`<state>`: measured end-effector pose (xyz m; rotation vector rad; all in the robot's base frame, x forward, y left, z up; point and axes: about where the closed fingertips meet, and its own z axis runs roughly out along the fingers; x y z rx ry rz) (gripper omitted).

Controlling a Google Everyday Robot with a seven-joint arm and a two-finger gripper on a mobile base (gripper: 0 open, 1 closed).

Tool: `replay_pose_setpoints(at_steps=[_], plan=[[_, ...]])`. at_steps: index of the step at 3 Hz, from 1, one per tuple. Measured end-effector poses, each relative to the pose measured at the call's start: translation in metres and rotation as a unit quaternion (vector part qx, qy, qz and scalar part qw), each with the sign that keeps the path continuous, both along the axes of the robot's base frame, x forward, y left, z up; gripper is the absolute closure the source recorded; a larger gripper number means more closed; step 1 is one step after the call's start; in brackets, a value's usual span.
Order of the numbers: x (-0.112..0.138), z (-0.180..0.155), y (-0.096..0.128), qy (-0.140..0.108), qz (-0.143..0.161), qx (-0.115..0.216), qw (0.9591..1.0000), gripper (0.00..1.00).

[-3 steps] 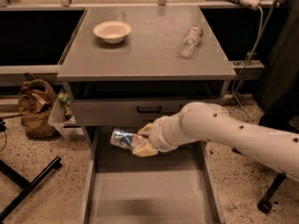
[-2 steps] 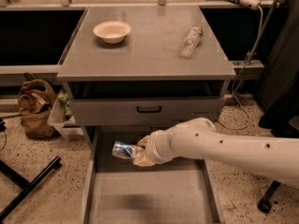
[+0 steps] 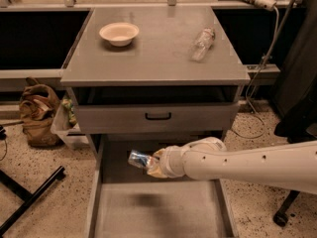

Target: Place redbull can into middle drawer

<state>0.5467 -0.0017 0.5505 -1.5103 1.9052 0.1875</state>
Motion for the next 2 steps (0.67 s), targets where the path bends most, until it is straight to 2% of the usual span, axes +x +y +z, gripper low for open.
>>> replay_pose_setpoints(at_steps=[1,2], plan=[[0.000,0.000,0.000,0.000,0.000,0.000,1.0000,1.00],[-0.005,-0.037,-0.005,0.033,-0.006,-0.009,0.9994,1.00]])
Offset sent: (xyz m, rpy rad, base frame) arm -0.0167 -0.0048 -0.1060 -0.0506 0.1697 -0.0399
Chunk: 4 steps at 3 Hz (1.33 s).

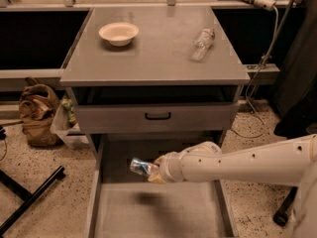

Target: Place redbull can into middle drawer

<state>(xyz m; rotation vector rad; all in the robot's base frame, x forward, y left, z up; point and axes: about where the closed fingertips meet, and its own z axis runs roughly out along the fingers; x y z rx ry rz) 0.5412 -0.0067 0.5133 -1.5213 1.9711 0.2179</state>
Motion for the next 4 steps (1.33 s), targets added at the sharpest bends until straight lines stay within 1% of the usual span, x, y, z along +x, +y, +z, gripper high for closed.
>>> replay_pose_setpoints(at_steps=[1,2,3,4], plan=[[-0.016,-0.050,0.004,0.056,-0.008,0.009,0.9984,1.00],[-0.029,-0.087,0.011,0.091,-0.016,0.033,0.9952,1.00],[-0.039,-0.109,0.017,0.111,-0.018,0.055,0.9922,1.00],[-0.045,-0.123,0.020,0.117,-0.017,0.076,0.9901,1.00]])
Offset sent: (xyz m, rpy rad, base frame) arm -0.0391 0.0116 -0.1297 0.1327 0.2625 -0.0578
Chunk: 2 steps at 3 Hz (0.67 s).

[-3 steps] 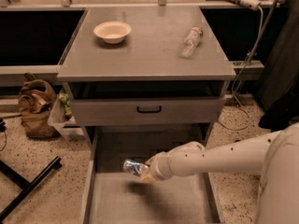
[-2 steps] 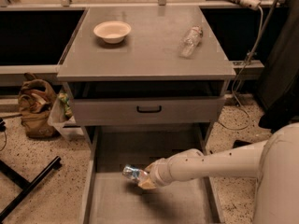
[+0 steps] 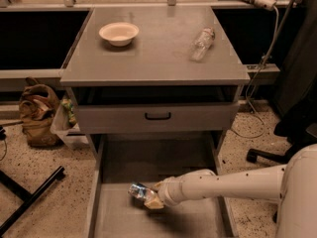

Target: Place redbull can into middle drawer

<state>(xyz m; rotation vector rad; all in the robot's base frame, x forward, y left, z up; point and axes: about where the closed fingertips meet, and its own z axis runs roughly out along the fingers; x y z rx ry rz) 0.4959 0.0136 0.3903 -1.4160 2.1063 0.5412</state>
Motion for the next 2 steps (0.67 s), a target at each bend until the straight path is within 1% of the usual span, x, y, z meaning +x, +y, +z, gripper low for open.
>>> replay_pose_setpoints(at_steps=[1,2], plan=[[-0.0037,-0.0099,0.0032,0.007,0.004,0.019,0.9998,1.00],[-0.0045,-0.0112,0.0031,0.007,0.006,0.020,0.9998,0.82]])
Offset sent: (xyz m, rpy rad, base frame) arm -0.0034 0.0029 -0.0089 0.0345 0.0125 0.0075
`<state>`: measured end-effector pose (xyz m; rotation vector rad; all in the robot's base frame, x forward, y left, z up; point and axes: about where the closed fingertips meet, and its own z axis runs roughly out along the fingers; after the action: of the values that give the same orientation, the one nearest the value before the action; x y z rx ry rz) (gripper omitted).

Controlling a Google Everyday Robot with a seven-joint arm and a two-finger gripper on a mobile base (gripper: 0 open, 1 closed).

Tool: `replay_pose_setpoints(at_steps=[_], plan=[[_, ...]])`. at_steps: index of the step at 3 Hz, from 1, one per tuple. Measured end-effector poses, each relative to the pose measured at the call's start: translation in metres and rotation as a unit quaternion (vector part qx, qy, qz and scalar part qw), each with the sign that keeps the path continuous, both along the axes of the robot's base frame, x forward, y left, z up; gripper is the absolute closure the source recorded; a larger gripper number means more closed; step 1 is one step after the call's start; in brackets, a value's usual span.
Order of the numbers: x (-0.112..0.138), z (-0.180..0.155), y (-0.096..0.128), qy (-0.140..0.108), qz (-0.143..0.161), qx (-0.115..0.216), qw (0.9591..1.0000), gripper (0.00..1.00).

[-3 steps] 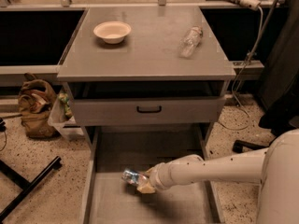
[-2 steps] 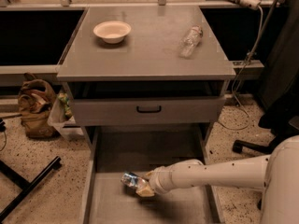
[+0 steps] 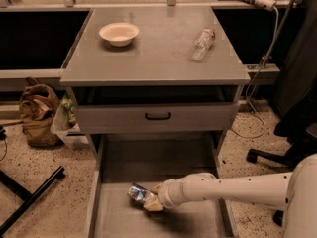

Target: Place redbull can into middle drawer

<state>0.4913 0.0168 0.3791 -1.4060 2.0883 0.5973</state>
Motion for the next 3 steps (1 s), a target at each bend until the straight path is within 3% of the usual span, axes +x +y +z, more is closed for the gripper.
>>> replay_pose_setpoints(at_steps=[3], plan=[[-0.0001,0.0000,0.0001,0.000,0.000,0.000,1.0000,0.10]])
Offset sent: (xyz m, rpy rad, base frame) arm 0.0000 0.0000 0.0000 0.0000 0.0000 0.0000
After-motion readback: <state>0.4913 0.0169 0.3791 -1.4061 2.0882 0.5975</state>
